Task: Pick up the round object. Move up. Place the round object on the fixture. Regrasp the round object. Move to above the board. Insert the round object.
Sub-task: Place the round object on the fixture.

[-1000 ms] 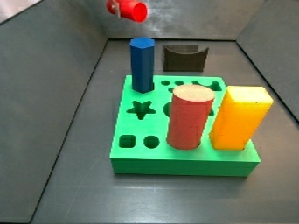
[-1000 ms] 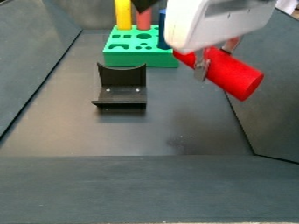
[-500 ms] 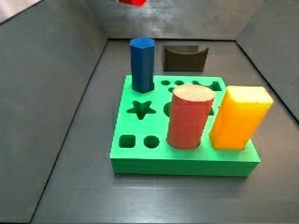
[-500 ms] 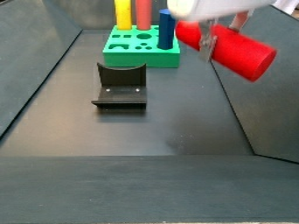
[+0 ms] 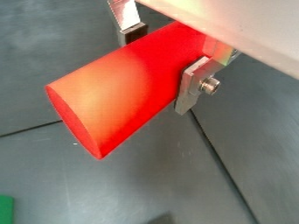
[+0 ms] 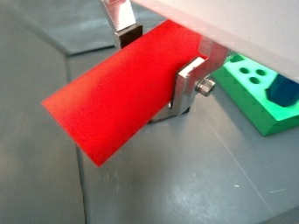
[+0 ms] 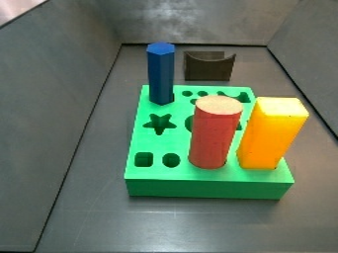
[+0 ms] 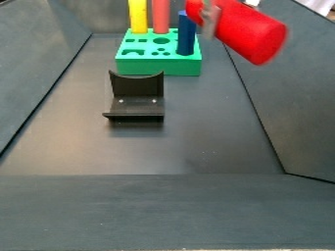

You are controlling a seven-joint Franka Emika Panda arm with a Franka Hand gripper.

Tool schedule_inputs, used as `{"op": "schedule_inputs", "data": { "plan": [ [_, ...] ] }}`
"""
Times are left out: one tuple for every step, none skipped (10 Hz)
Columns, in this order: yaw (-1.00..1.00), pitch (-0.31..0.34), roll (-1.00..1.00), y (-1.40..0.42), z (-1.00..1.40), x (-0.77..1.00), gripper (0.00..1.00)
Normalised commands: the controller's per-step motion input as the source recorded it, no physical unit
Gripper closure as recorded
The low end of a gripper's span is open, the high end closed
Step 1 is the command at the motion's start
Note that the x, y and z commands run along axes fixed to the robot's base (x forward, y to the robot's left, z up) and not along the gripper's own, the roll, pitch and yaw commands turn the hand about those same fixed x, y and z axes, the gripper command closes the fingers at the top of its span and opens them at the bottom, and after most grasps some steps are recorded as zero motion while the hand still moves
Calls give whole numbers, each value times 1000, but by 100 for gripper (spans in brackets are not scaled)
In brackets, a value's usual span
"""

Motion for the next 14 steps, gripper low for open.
{"op": "schedule_inputs", "data": {
  "plan": [
    [-1000, -193, -55, -202, 196, 1000, 100],
    [-1000, -196, -72, -174, 169, 1000, 100],
    [-1000, -198, -81, -162, 154, 1000, 100],
    [-837, -171, -76, -136, 128, 1000, 100],
    [-611, -128, -59, -124, 113, 1000, 100],
    [-359, -70, -38, -102, 92, 1000, 100],
    [-274, -50, -35, -94, 82, 1000, 100],
    [-162, -19, -43, -74, 63, 1000, 100],
    [-130, -9, -49, -66, 57, 1000, 100],
    [-81, 18, -67, -49, 42, 1000, 100],
    [-60, 33, -77, -38, 34, 1000, 100],
    [-15, 181, -1000, -615, -617, 1000, 100],
    [-12, 183, -1000, -634, -653, 1000, 100],
    [-36, 175, -1000, -354, -484, 1000, 100]
  ]
}}
